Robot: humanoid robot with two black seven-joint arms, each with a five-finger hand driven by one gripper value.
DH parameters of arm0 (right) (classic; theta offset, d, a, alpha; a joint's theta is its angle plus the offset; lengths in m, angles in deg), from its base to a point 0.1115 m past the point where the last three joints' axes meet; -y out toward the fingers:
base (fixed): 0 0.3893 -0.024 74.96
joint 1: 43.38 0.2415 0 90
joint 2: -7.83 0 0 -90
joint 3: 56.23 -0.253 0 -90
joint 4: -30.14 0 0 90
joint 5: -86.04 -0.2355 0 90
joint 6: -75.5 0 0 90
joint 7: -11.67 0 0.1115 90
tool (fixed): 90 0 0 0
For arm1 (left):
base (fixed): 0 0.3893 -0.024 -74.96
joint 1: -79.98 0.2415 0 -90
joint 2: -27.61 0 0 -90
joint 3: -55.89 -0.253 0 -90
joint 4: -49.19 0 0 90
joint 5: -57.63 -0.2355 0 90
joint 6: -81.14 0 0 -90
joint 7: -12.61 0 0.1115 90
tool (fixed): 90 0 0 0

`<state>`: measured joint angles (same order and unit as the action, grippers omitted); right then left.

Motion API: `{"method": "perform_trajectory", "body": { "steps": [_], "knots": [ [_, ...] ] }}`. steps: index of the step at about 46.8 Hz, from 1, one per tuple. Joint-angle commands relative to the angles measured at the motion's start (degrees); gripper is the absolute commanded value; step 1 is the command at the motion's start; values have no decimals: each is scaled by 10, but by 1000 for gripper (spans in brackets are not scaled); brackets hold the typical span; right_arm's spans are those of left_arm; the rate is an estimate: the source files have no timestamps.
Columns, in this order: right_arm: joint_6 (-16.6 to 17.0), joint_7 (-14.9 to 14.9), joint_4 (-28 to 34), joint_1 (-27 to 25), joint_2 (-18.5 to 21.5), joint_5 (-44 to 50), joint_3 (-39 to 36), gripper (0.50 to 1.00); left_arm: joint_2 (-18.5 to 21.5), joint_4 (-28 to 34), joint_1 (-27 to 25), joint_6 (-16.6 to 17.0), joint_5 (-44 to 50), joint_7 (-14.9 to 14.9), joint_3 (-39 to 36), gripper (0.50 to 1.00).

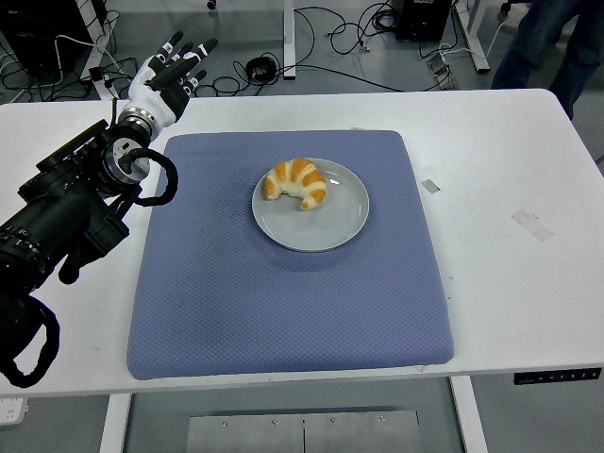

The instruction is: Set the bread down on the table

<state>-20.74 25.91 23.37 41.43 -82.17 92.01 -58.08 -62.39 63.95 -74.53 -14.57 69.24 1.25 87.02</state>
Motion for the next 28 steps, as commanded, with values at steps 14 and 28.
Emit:
{"method": "perform_trajectory", "body": {
  "steps": [14,28],
  "knots": [
    [0,0,0,0,0,0,0,1000,17,0,3,-46,3,-4,12,986],
    [0,0,0,0,0,0,0,1000,23,1,5,-105,2,-114,23,984]
  ]
}}
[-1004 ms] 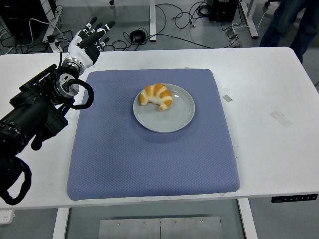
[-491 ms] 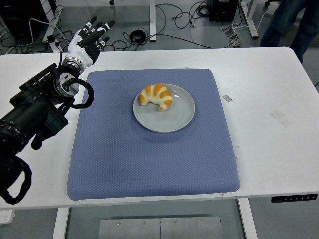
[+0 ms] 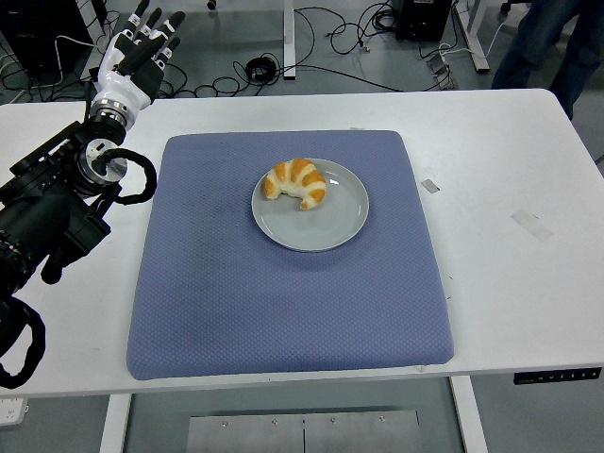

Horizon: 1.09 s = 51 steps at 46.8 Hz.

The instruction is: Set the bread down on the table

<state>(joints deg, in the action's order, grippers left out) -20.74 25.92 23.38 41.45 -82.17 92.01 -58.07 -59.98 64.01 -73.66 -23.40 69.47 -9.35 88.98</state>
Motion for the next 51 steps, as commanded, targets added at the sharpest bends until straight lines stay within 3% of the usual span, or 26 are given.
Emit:
{"method": "perform_trajectory", "body": {
  "steps": [1,21,30,36,43,51],
  "knots": [
    [0,0,0,0,0,0,0,1000,-1,0,-5,-22,-1,-8,2,984],
    [0,0,0,0,0,0,0,1000,-20,0,-28,7,-18,-8,-13,975],
    [0,0,0,0,0,0,0,1000,-24,0,-54,115,-78,-3,-80,945],
    [0,0,0,0,0,0,0,1000,-24,0,-65,130,-82,18,-104,931],
    [0,0,0,0,0,0,0,1000,-24,0,-81,168,-82,81,-107,931],
    [0,0,0,0,0,0,0,1000,-24,13,-83,178,-87,91,-112,933]
  ]
}}
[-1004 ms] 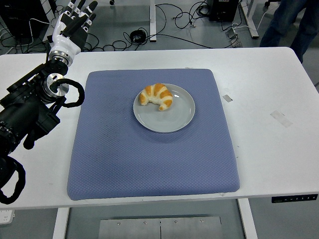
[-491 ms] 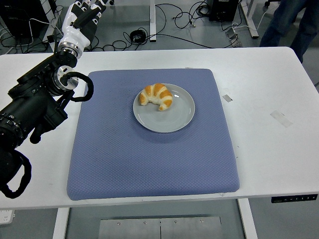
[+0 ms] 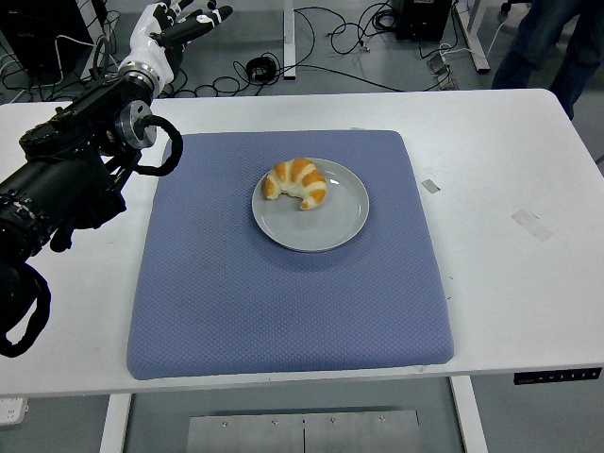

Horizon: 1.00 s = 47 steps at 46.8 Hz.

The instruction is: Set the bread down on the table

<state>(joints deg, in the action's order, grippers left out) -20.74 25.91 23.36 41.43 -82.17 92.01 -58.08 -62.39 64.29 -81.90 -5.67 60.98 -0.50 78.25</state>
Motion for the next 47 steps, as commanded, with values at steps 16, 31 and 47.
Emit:
{"method": "perform_trajectory", "body": {
  "steps": [16,31,47],
  "knots": [
    [0,0,0,0,0,0,0,1000,0,57,-14,7,-15,44,-105,933],
    [0,0,0,0,0,0,0,1000,63,178,-48,1,-115,53,-187,936],
    [0,0,0,0,0,0,0,1000,77,204,-105,-51,-267,129,-339,943]
  ]
}}
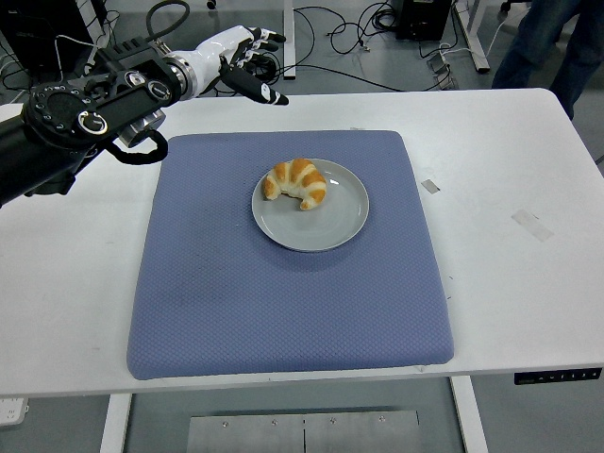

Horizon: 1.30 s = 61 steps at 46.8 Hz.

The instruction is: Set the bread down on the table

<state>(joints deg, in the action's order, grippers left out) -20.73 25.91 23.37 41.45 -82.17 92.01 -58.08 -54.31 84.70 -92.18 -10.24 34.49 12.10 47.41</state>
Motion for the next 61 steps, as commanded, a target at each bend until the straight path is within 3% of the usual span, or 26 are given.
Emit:
{"method": "perform_trajectory", "body": {
  "steps": [1,23,35,40,52,61],
  "knots": [
    [0,0,0,0,0,0,0,1000,-9,0,-2,-6,-2,2,-42,945],
    [0,0,-1,0,0,0,0,1000,-63,-2,-36,-2,-24,19,-174,946],
    [0,0,0,0,0,0,0,1000,-65,-1,-24,2,-60,21,-180,948],
    [0,0,0,0,0,0,0,1000,-73,0,-3,18,-81,20,-176,948],
    [0,0,0,0,0,0,0,1000,-81,-1,-9,21,-84,21,-181,946],
    [0,0,0,0,0,0,0,1000,-81,-1,-12,21,-89,21,-181,916]
  ]
}}
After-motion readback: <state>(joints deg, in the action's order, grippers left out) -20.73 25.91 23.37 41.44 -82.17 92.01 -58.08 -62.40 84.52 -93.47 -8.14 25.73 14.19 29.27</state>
